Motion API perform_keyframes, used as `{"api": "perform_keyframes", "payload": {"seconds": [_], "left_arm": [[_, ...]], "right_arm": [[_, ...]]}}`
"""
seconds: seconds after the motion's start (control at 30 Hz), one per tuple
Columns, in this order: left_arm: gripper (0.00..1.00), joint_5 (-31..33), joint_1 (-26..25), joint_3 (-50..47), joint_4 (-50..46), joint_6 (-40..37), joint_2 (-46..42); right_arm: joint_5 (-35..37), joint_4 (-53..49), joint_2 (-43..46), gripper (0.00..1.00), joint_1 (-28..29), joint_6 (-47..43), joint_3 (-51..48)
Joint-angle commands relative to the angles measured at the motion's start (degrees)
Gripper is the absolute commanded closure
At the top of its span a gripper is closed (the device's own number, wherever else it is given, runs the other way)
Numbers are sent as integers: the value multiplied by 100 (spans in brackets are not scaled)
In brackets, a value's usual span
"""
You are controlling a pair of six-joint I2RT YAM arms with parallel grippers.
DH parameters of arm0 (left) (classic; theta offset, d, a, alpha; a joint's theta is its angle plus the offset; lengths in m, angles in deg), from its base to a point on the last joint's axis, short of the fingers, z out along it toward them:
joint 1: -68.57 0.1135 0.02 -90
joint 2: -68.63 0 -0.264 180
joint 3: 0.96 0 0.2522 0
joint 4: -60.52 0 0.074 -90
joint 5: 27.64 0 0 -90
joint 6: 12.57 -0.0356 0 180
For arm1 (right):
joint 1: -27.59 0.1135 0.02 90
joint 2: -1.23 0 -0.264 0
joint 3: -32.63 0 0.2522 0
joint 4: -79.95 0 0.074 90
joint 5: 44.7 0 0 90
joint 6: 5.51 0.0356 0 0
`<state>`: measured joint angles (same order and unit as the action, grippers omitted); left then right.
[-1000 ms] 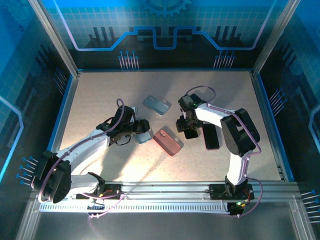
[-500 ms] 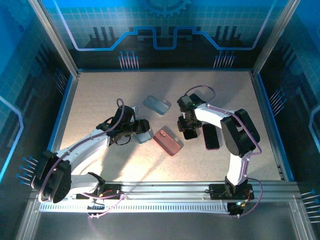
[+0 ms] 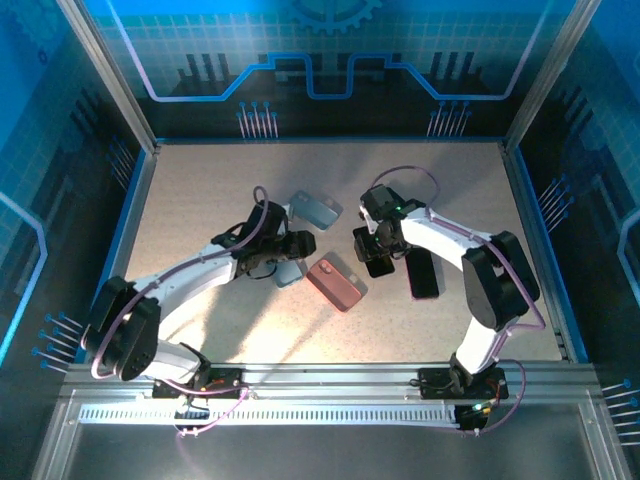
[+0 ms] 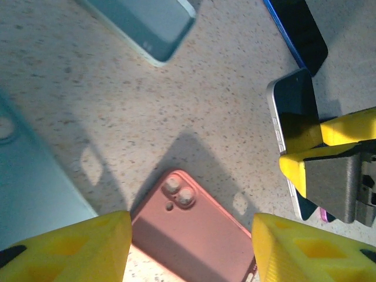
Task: Put the phone into the phone case
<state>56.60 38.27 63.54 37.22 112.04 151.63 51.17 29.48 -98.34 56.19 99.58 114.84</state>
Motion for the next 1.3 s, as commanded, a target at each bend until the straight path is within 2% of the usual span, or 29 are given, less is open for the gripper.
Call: {"api": "perform_keyframes", "payload": {"seconds": [0.0,0.27,0.57,0.87,1.27], "left_arm": [[43,-362,-164,309,304,100,376],[44,-906,-332,718,1032,523,1266],[45,-1170,-345,749,1853,947,1727],[46,-1243,-381,831,2122,1082,2073],[55,-1331,-402,932,2277,1183,2249]], "right_arm": [[-381,-213,290,42,80,-154,-16],[-631,-267,559,42,180,-47,-33],[-699,-302,561,43,336,35,2],[-787,-302,587,43,405,100,28],[-894,-293,619,44,423,185,125]]}}
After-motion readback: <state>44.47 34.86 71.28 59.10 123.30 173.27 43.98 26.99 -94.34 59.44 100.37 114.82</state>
